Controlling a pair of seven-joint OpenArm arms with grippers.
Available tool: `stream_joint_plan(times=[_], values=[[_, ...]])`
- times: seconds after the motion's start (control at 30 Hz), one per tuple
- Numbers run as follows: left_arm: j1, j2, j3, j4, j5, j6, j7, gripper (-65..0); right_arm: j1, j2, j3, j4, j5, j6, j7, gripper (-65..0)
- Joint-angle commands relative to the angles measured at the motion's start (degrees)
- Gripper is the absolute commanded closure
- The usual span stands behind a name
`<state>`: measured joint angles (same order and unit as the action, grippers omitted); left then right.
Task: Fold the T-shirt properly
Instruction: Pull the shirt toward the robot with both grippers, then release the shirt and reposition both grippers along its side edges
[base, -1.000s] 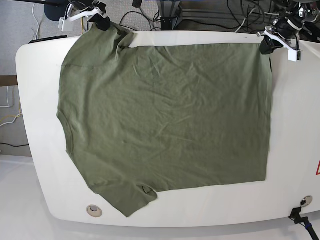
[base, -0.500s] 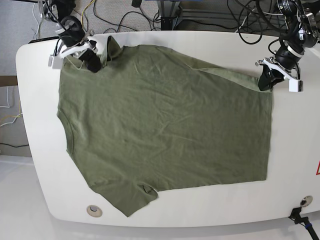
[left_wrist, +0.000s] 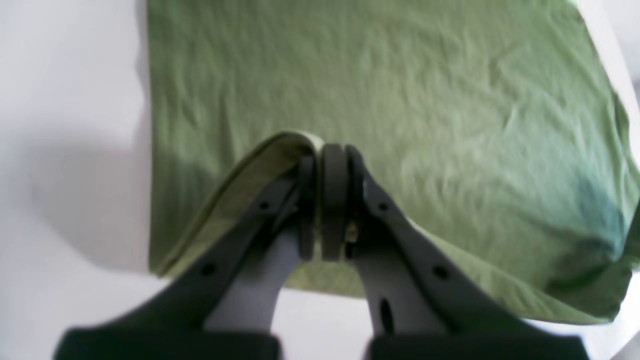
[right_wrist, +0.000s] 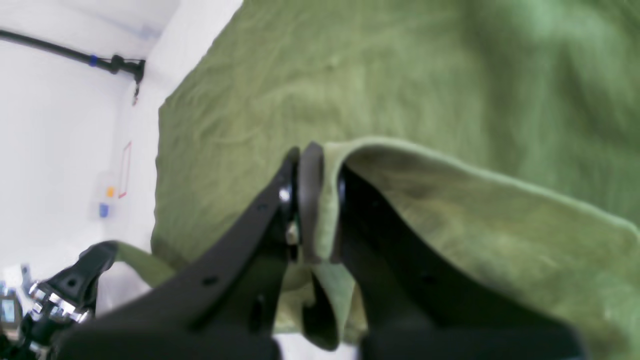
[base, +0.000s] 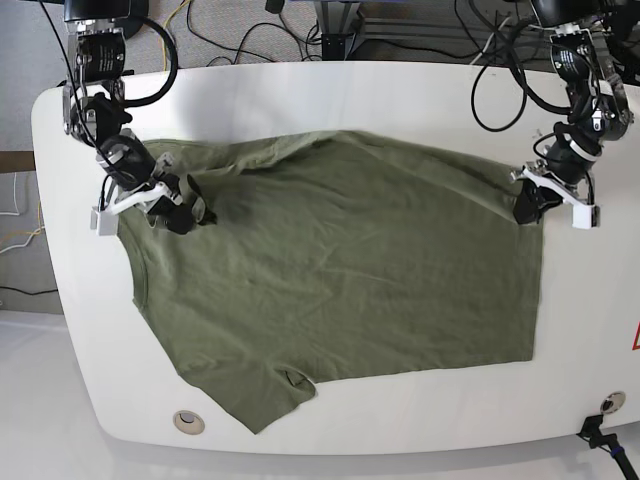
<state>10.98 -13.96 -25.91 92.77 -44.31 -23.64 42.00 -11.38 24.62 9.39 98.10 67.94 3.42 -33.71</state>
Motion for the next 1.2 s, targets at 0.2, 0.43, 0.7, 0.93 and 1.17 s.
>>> stream_joint_plan(times=[0.2,0.43,0.7,0.93,1.17], values=[[-6.9,-2.0,-0.4,-4.0,-1.1,-0.2,-1.3,0.0,8.4,1.1,-0.6,-6.5,0.8,0.8,-0.5,0.0],[-10.5,-2.4,-0.4,-7.5,-1.0,-0.2,-1.3,0.0,14.4,1.2,-4.8,-11.1,0.8,0.8,-0.5,0.0],[-12.5,-3.5,-0.3,-10.6,-1.0,-0.2,-1.3,0.0,18.5,1.1,-5.3,-16.4,0.8,0.9,-0.5,0.0],[-14.6,-4.7,-0.2,-13.1,-1.0,-0.2,-1.4,0.0,21.9,1.1,-6.1,-18.8,0.8,0.9,-0.5,0.0],[-18.2,-4.7,-0.2,-16.3,-1.0,-0.2,-1.4,-0.7,24.1,1.2,-6.9,-18.9,0.7,0.9,-0.5,0.0]])
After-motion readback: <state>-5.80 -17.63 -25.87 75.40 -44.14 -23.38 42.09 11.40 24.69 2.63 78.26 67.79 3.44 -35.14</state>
